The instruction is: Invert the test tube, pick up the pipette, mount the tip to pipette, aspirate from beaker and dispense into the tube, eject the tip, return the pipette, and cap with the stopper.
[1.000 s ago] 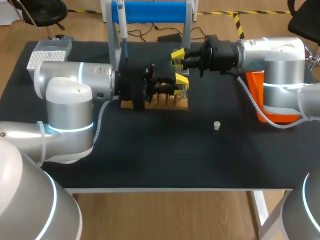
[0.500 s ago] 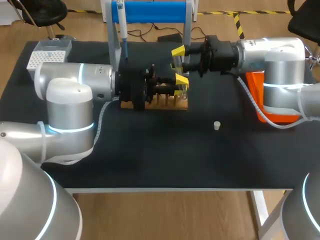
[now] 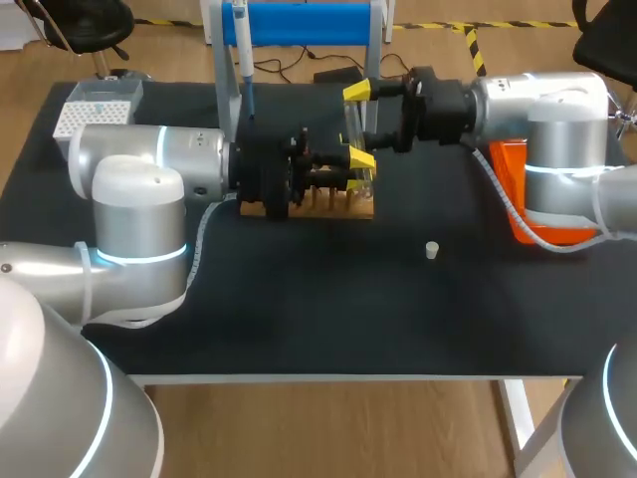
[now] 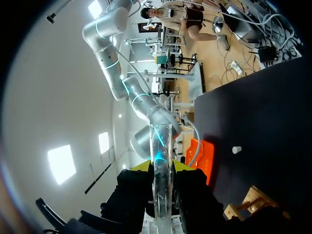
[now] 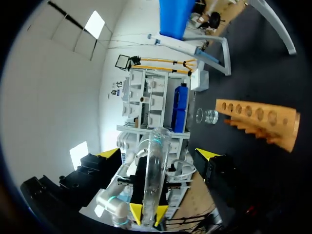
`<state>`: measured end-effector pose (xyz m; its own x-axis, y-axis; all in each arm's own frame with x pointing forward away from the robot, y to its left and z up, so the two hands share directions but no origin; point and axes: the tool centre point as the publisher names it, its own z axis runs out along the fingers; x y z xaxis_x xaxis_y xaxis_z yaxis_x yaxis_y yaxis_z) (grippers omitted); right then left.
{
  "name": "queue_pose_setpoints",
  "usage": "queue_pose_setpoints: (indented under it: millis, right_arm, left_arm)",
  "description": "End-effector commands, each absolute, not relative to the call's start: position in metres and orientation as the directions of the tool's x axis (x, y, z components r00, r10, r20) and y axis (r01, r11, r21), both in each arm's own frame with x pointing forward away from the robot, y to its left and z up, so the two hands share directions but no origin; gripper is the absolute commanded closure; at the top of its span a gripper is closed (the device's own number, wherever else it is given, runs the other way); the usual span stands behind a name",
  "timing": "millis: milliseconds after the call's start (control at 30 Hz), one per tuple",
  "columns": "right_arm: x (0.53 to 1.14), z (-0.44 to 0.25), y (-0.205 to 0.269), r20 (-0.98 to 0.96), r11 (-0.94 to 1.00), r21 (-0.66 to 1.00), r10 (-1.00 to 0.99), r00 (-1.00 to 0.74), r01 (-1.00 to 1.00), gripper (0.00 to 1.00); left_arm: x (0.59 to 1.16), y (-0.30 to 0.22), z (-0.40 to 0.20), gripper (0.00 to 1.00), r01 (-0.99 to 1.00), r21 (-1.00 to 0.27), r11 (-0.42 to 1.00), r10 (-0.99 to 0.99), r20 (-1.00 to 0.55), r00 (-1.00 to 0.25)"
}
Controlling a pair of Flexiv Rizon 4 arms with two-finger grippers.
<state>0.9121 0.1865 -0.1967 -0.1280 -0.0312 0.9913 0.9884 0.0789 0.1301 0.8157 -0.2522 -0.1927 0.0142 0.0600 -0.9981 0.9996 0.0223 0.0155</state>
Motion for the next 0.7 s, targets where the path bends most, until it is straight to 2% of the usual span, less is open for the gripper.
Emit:
queue_pose_setpoints:
  millis: [33,200,267,700]
  right_arm:
    - [0.916,-0.195,0.172,0.855,0.069,0.519,-0.029,-0.518,0.852,0.0]
    - [0.923,-0.195,0.155,0.591,0.101,0.804,-0.029,-0.806,0.585,0.0]
    - [0.928,-0.197,0.147,0.38,0.102,0.919,0.019,-0.925,0.38,0.0]
    - [0.928,-0.197,0.147,0.38,0.102,0.919,0.019,-0.925,0.38,0.0]
  left_arm:
    - [0.815,-0.253,-0.193,1.0,1.0,0.018,0.026,0.059,-0.998,0.016]
    - [0.815,-0.253,-0.193,1.0,1.0,0.018,0.026,0.059,-0.998,0.016]
    - [0.815,-0.253,-0.193,1.0,1.0,0.018,0.026,0.059,-0.998,0.016]
    - [0.815,-0.253,-0.193,1.0,1.0,0.018,0.026,0.059,-0.998,0.016]
